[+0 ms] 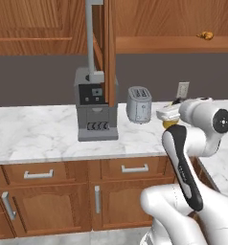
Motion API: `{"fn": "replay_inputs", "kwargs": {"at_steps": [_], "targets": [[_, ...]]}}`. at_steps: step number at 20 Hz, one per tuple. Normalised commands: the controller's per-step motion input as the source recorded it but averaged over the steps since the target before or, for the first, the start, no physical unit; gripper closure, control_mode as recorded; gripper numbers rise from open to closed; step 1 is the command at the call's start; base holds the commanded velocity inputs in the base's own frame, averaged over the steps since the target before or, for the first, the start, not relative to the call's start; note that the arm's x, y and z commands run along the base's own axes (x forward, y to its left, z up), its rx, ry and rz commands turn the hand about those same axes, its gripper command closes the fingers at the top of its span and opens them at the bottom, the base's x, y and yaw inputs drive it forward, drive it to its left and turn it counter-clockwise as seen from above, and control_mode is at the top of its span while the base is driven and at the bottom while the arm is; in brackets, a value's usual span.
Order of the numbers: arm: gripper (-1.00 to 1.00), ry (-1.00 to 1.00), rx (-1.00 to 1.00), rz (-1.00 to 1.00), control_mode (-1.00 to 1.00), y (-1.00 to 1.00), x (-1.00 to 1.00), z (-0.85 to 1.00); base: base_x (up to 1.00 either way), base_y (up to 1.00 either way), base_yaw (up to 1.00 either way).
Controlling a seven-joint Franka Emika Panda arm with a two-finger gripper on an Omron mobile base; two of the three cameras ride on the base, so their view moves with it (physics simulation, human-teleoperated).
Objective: Pick the shaker and mustard from the counter and place them in the cabinet.
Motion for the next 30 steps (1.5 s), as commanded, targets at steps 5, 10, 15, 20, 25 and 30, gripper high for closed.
{"fn": "replay_inputs", "kwargs": {"at_steps": [5, 10, 15, 20, 25, 30], "targets": [[1.00, 0.00, 0.00, 0.00, -1.00, -0.35, -0.23, 0.43, 0.00, 0.00, 0.00], [1.00, 0.00, 0.00, 0.00, -1.00, -0.16, -0.33, 0.38, 0.00, 0.00, 0.00], [1.00, 0.00, -0.02, 0.00, -1.00, -0.06, -0.35, 0.49, 0.00, 0.00, 0.00], [1.00, 0.00, -0.06, 0.00, -1.00, -0.05, -0.16, 0.54, 0.00, 0.00, 0.00], [1.00, -0.03, -0.11, 0.00, -1.00, -0.10, -0.03, 0.64, 0.00, 0.00, 0.00], [1.00, -0.10, -0.11, 0.00, -1.00, -0.11, 0.00, 0.66, 0.00, 0.00, 0.00]]}}
